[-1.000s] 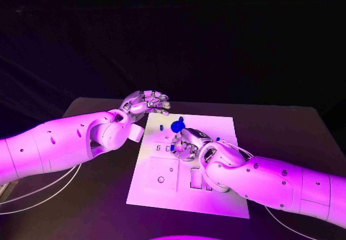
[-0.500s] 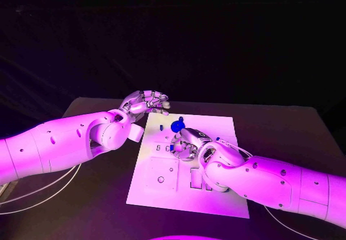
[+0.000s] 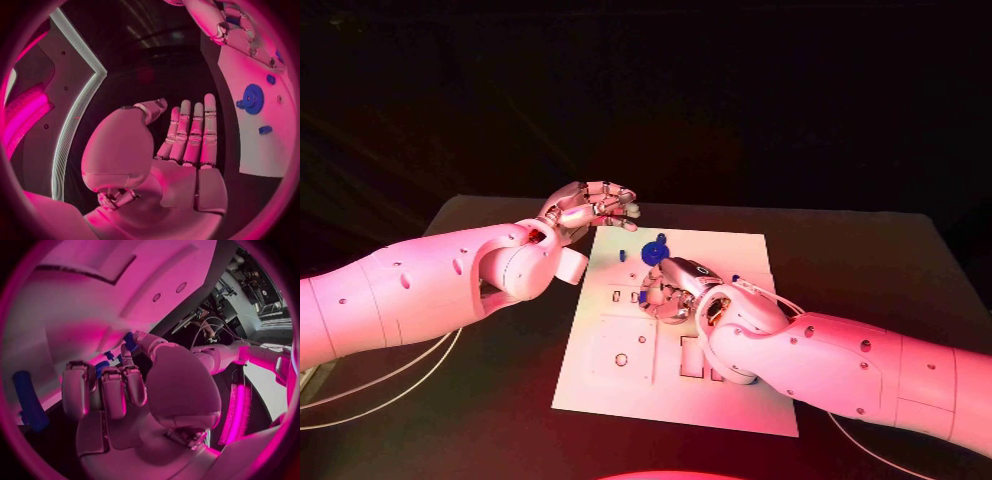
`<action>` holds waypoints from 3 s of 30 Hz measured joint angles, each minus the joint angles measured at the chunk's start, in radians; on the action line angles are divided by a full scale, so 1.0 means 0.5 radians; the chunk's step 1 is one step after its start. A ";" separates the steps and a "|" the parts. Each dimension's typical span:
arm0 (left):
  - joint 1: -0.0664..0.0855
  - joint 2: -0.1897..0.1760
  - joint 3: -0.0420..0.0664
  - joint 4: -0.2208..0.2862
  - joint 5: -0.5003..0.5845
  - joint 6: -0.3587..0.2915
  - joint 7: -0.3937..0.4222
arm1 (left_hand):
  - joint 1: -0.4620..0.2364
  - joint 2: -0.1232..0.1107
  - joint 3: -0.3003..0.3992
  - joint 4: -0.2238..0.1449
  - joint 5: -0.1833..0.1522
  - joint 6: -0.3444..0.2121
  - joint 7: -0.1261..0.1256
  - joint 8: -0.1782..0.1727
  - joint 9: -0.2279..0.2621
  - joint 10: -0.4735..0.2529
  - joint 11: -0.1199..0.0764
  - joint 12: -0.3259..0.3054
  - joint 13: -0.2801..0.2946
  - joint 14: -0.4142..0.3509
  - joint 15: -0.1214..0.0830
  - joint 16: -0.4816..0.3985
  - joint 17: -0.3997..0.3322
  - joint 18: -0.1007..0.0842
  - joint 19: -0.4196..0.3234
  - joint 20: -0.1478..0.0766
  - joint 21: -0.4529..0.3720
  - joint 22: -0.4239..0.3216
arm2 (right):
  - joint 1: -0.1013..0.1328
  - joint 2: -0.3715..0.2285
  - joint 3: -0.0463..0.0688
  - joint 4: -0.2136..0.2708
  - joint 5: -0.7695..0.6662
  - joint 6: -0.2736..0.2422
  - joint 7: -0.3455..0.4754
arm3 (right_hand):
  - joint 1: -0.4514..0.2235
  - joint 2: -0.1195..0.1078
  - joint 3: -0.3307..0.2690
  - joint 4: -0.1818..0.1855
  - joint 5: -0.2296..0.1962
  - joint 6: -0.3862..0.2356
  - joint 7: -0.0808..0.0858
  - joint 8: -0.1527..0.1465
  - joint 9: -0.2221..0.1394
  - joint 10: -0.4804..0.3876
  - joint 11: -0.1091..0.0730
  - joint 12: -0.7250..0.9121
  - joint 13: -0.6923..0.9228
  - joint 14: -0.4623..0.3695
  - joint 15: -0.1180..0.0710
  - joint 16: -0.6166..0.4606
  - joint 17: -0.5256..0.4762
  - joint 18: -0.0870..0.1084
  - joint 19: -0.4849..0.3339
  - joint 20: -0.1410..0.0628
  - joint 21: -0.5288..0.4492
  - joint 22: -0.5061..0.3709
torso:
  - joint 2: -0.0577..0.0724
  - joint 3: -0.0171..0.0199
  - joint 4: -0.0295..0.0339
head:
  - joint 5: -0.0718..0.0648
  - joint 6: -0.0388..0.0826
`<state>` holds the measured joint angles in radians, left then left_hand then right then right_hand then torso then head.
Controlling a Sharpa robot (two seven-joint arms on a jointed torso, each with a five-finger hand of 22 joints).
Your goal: Assemble the parts on the task board
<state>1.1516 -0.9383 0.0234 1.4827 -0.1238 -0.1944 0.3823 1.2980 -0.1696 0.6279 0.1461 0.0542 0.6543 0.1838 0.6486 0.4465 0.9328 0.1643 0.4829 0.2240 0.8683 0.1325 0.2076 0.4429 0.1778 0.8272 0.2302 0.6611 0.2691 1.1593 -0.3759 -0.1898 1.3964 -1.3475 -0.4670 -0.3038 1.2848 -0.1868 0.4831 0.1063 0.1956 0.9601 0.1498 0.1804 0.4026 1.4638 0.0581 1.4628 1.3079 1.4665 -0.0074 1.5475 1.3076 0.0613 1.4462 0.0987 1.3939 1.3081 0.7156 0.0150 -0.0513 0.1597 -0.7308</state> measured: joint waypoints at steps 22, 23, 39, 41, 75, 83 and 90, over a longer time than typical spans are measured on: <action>0.000 0.000 0.000 -0.005 -0.001 0.001 -0.003 | 0.000 0.000 0.000 0.000 0.000 0.000 0.000 -0.006 -0.002 0.000 0.000 0.000 -0.003 0.000 0.000 0.000 0.001 0.000 -0.006 0.006 0.000 -0.004 | -0.011 -0.072 0.005 0.116 0.011 -0.044 0.037 | 0.229 0.026 -0.844 0.346 0.023 -0.319 0.107 -0.215 -0.118 -0.048 0.096 -0.049 0.000 -0.003 0.084 0.000 0.000 0.000 -0.028 0.079 -0.036 0.000 | 0.000 0.0002 0.003 | -0.007 0.007; 0.000 0.001 0.000 -0.008 -0.003 0.000 -0.004 | 0.000 0.000 0.000 0.000 0.000 0.000 0.000 -0.010 -0.005 0.000 0.000 0.000 -0.005 0.000 0.000 0.000 0.003 0.000 -0.008 0.008 0.000 -0.005 | -0.009 -0.090 0.010 0.147 0.013 -0.054 0.046 | 0.252 0.033 -0.898 0.361 0.023 -0.343 0.106 -0.219 -0.131 -0.045 0.099 -0.049 -0.001 -0.003 0.084 0.000 0.000 0.000 -0.028 0.079 -0.036 -0.001 | 0.000 0.0006 0.003 | -0.008 0.010; 0.003 0.005 0.001 -0.037 -0.265 0.056 -0.302 | -0.102 -0.009 -0.288 0.174 0.004 0.234 -0.076 0.079 0.038 0.194 -0.179 1.254 0.946 0.704 -0.222 0.411 0.524 0.000 0.416 -0.222 0.809 0.465 | 0.223 -0.677 0.036 0.544 0.326 -0.126 0.365 | 0.388 0.143 -0.912 0.361 0.023 -0.227 0.073 -0.129 -0.121 -0.055 0.102 -0.049 -0.001 -0.003 0.084 0.000 -0.001 0.000 -0.050 0.071 -0.089 -0.001 | -0.039 -0.0069 -0.016 | -0.004 0.001; 0.011 0.003 0.001 -0.035 -0.372 0.085 -0.443 | -0.150 0.010 -0.323 0.247 0.004 0.256 -0.098 0.140 0.080 0.322 -0.203 1.453 1.198 0.761 -0.246 0.454 0.597 0.000 0.475 -0.242 0.909 0.595 | 0.259 -0.764 0.036 0.569 0.416 -0.126 0.406 | 0.388 0.143 -0.912 0.361 0.023 -0.227 0.073 -0.129 -0.121 -0.055 0.101 -0.049 -0.001 -0.003 0.083 0.000 -0.001 0.000 -0.050 0.071 -0.089 -0.001 | -0.043 -0.0069 -0.018 | -0.001 -0.004; 0.175 0.281 -0.053 -0.128 -1.556 0.737 -1.766 | -0.319 0.118 -0.417 0.290 0.004 0.272 -0.171 0.175 0.178 0.445 -0.281 1.472 1.277 1.187 -0.358 2.516 1.731 -0.157 1.024 -0.344 1.470 1.629 | 0.404 -1.104 0.036 0.569 1.082 -0.128 0.492 | 0.375 0.155 -0.912 0.361 0.023 -0.222 0.067 -0.121 -0.120 -0.048 0.095 -0.049 -0.001 -0.003 0.083 0.000 0.000 0.000 -0.050 0.071 -0.089 -0.002 | -0.058 0.0019 -0.007 | 0.001 -0.056; 0.176 0.287 -0.055 -0.110 -1.538 0.792 -1.818 | -0.329 0.129 -0.417 0.290 0.004 0.257 -0.157 0.150 0.181 0.411 -0.275 1.404 1.188 1.194 -0.351 2.662 1.730 -0.189 1.161 -0.345 1.560 1.859 | 0.406 -1.106 0.037 0.566 1.091 -0.127 0.483 | 0.375 0.155 -0.912 0.361 0.023 -0.222 0.067 -0.121 -0.120 -0.048 0.095 -0.049 -0.001 -0.003 0.083 0.000 0.000 0.000 -0.050 0.071 -0.089 0.000 | -0.059 -0.0013 -0.005 | -0.006 -0.064; 0.177 0.300 -0.059 -0.106 -1.521 0.838 -1.853 | -0.366 0.134 -0.417 0.290 0.004 0.257 -0.157 0.134 0.181 0.403 -0.267 1.381 1.159 1.194 -0.351 2.715 1.730 -0.220 1.245 -0.344 1.622 2.023 | 0.406 -1.107 0.037 0.565 1.095 -0.124 0.471 | 0.375 0.155 -0.912 0.361 0.023 -0.222 0.067 -0.121 -0.120 -0.048 0.095 -0.049 -0.001 -0.003 0.083 0.000 0.000 0.000 -0.050 0.072 -0.089 0.000 | -0.061 -0.0012 -0.007 | -0.005 -0.067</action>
<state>1.2400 -0.7881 -0.0062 1.4299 -0.8842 0.2248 -0.5443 1.1149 -0.1027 0.4196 0.2910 0.0562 0.7828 0.1053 0.7156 0.5370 1.1343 0.0307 1.1732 0.8037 1.4652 -0.0427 1.5650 1.3080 0.0676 1.4497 0.0584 1.4721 1.2806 1.3624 -0.9293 -0.1716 1.6789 -0.8001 -0.5289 -0.0684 1.4725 -0.1091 0.0269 0.2869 0.2072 0.8492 0.1834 0.1197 0.3427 1.4398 0.1054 1.4382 1.3075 1.4648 0.0340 1.5475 1.3076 0.0614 1.4213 0.1345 1.3495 1.3080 0.6853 0.0144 -0.0546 0.1572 -0.7646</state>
